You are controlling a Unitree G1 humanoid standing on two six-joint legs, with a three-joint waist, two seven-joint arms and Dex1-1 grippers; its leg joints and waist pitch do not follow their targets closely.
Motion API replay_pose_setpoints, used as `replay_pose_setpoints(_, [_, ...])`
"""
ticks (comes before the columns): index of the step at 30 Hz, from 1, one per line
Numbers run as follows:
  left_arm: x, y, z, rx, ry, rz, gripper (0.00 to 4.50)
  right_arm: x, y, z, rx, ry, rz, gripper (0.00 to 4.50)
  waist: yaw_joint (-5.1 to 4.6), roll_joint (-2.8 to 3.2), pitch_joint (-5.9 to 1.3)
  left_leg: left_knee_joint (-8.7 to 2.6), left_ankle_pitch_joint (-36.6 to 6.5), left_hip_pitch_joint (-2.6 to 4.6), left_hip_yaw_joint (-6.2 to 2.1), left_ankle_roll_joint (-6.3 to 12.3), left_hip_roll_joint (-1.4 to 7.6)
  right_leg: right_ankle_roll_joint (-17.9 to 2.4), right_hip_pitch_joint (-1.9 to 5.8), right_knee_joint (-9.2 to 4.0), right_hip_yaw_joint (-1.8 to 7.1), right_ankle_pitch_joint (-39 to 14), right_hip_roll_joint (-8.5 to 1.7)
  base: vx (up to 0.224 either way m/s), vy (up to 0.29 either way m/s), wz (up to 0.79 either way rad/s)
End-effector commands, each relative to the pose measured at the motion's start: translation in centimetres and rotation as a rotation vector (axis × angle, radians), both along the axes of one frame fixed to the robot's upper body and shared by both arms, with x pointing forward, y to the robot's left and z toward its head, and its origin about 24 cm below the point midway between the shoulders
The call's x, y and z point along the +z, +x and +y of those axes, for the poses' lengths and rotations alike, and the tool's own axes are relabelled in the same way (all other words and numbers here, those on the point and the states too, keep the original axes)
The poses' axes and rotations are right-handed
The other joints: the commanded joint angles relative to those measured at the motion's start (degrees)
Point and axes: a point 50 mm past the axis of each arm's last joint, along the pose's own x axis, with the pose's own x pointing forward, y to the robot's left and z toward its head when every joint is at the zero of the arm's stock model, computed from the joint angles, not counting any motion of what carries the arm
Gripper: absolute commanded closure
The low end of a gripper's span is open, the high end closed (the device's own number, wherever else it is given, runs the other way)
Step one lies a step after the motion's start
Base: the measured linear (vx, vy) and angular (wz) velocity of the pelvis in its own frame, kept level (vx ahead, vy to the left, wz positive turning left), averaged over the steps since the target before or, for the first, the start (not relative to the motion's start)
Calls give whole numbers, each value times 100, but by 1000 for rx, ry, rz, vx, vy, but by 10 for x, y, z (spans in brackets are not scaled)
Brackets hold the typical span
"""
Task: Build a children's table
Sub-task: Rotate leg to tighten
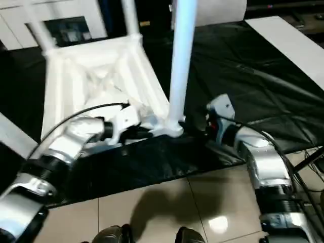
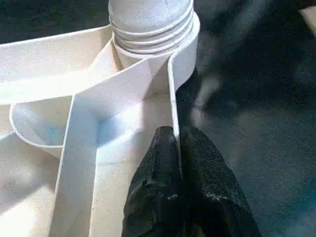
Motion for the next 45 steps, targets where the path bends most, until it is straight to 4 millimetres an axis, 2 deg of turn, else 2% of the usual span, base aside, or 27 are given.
replay_pose_setpoints(1, [-13, -14, -4, -140, 62, 63, 450, 4, -4, 1, 93, -6, 3, 50, 13, -31, -427, -295, -1046, 88, -76, 726, 334, -1540, 353, -385, 271, -793, -412, 0, 0, 0])
replay_pose_setpoints(5, [-12, -17, 0, -218, 81, 69, 450, 4, -9, -2, 197, -24, 41, 85, 104, -59, -443, -280, -977, 94, -67, 745, 340, -1614, 358, -351, 278, -675, -426, 0, 0, 0])
replay_pose_setpoints(7, [-12, -21, 2, -272, 92, 82, 450, 4, -11, -1, 260, -25, 69, 97, 114, -60, -445, -273, -955, 83, -65, 757, 336, -1607, 367, -349, 279, -680, -438, 0, 0, 0])
replay_pose_setpoints(8, [-12, -21, 2, -283, 93, 85, 450, 4, -12, -1, 273, -25, 75, 122, 118, -56, -446, -274, -938, 81, -68, 758, 338, -1608, 363, -346, 278, -680, -437, 0, 0, 0])
replay_pose_setpoints(9, [-11, -23, 3, -306, 100, 89, 450, 4, -13, 0, 302, -26, 80, 129, 124, -57, -444, -276, -941, 84, -70, 758, 339, -1598, 360, -351, 275, -712, -434, 0, 0, 0])
replay_pose_setpoints(10, [-11, -23, 3, -322, 105, 92, 450, 5, -13, 0, 323, -28, 83, 134, 124, -86, -452, -271, -947, 81, -65, 761, 334, -1601, 369, -352, 274, -725, -435, 0, 0, 0])
replay_pose_setpoints(11, [-11, -24, 3, -329, 108, 94, 450, 5, -13, 0, 335, -29, 81, 134, 134, -72, -453, -269, -927, 83, -69, 759, 338, -1606, 362, -344, 274, -751, -438, 0, 0, 0])
replay_pose_setpoints(13, [-11, -25, 3, -348, 108, 100, 450, 6, -14, 3, 375, -7, 106, 164, 141, -75, -454, -267, -953, 90, -66, 742, 339, -1611, 359, -348, 275, -826, -439, 0, 0, 0])
replay_pose_setpoints(17, [-11, -26, 2, -371, 112, 105, 450, 6, -16, 4, 406, -2, 121, 182, 164, -75, -460, -265, -893, 89, -72, 742, 345, -1600, 357, -334, 276, -774, -435, 0, 0, 0])
replay_pose_setpoints(23, [-13, -29, 1, -397, 120, 116, 450, 5, -17, 8, 451, 16, 146, 239, 174, -84, -477, -245, -802, 83, -68, 770, 333, -1605, 365, -321, 272, -715, -431, 0, 0, 0])
replay_pose_setpoints(33, [-15, -29, 2, -371, 105, 132, 450, 1, -23, 12, 485, 37, 180, 254, 184, -96, -473, -239, -762, 84, -67, 775, 331, -1584, 362, -319, 273, -763, -429, 0, 0, 0])
replay_pose_setpoints(36, [-16, -26, 0, -304, 74, 145, 450, -2, -23, 16, 435, 41, 160, 254, 189, -95, -471, -237, -743, 83, -67, 786, 333, -1591, 361, -318, 274, -734, -433, 0, 0, 0])
replay_pose_setpoints(37, [-16, -23, -2, -251, 71, 151, 450, -4, -20, 20, 367, 26, 148, 254, 189, -71, -457, -243, -762, 84, -69, 775, 332, -1578, 350, -327, 273, -770, -427, 0, 0, 0])
replay_pose_setpoints(39, [-15, -20, -7, -192, 43, 154, 450, -7, -13, 27, 233, 17, 157, 254, 165, -75, -409, -282, -982, 94, -70, 665, 332, -1512, 336, -369, 271, -1164, -420, 0, 0, 0])
replay_pose_setpoints(40, [-14, -19, -11, -166, 20, 162, 450, -9, -9, 32, 177, 21, 164, 255, 134, -59, -377, -317, -1217, 117, -76, 499, 323, -1416, 325, -414, 272, -1625, -416, 0, 0, 0])
replay_pose_setpoints(41, [-13, -20, -17, -139, -5, 170, 450, -11, -5, 38, 115, 36, 171, 255, 89, -67, -346, -349, -1458, 119, -101, 324, 303, -1264, 339, -457, 261, -2185, -438, 0, 0, 0])
replay_pose_setpoints(42, [-11, -18, -27, -82, -31, 168, 450, -15, -1, 47, 32, 49, 186, 255, 69, -71, -332, -360, -1570, 127, -113, 252, 295, -1182, 333, -483, 260, -2452, -452, 0, 0, 0])
replay_pose_setpoints(43, [-11, -18, -30, -67, -37, 165, 450, -16, 1, 49, 14, 50, 190, 255, -3, -82, -290, -390, -1764, 100, -147, 118, 271, -998, 343, -519, 242, -2934, -455, 0, 0, 0])
replay_pose_setpoints(44, [-10, -17, -32, -53, -42, 163, 450, -16, 2, 51, -5, 51, 193, 255, -55, -80, -282, -399, -1996, 150, -162, 32, 260, -794, 314, -582, 234, -3385, -461, 0, 0, 0])
replay_pose_setpoints(45, [-10, -16, -39, -10, -61, 158, 450, -20, 6, 55, -70, 53, 202, 255, -94, -103, -282, -397, -2056, 162, -169, 20, 250, -736, 305, -606, 235, -3498, -457, 0, 0, 0])
